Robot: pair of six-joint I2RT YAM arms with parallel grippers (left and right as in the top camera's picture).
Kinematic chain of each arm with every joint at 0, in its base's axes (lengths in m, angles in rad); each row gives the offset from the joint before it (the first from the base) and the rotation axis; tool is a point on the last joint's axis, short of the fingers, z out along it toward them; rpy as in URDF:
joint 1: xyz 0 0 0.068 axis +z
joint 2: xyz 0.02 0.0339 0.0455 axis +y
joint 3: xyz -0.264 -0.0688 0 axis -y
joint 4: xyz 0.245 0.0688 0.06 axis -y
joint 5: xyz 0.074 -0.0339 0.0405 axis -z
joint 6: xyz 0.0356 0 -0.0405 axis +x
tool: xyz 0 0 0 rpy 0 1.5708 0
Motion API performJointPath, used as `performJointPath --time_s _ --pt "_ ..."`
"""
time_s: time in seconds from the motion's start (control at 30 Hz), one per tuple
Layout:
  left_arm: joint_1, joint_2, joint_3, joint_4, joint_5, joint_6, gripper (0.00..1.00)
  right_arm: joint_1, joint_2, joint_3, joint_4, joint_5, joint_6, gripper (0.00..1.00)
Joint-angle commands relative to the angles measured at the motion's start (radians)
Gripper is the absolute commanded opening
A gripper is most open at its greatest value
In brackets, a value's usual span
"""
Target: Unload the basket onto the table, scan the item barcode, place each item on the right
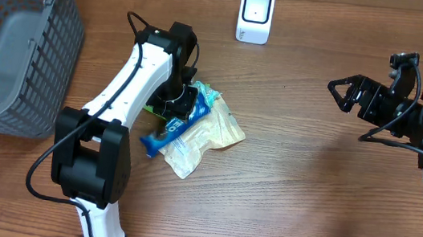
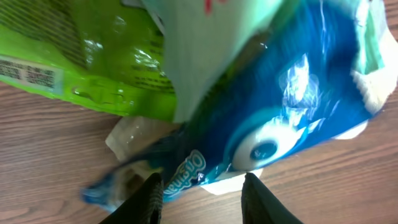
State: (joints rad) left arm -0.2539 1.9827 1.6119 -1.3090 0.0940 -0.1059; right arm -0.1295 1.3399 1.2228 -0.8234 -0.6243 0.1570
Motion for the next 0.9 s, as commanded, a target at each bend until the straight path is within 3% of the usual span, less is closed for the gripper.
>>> performJointPath --time_s 0.0,0.3,0.53,0.57,0.6,0.63,0.87 --pt "0.005 -0.008 0.003 0.004 -0.026 -0.007 0.33 0.003 -0.003 0.029 0.004 -0.006 -0.001 1.0" --pt "0.005 -0.053 0.291 -0.121 -0.026 0.002 0.48 0.003 -0.023 0.05 0.001 -0.007 -0.018 1.0" --pt "0.005 -0.209 0.517 -0.15 -0.028 0.005 0.62 0.003 -0.078 0.178 -0.127 0.073 -0.089 1.0" --pt "0.005 -0.237 0.531 -0.149 -0.032 0.005 0.66 0.003 -0.085 0.201 -0.155 0.095 -0.097 1.0" --pt "0.005 -0.271 0.545 -0.146 -0.042 0.004 0.78 0.003 -0.092 0.23 -0.189 0.112 -0.117 1.0" --pt "0.005 -0.306 0.552 -0.139 -0.056 0.005 1.0 0.003 -0.097 0.253 -0.22 0.125 -0.138 1.0" --pt "0.005 -0.5 0.553 -0.093 -0.255 0.004 1.0 0.006 -0.13 0.396 -0.396 0.312 -0.192 1.0"
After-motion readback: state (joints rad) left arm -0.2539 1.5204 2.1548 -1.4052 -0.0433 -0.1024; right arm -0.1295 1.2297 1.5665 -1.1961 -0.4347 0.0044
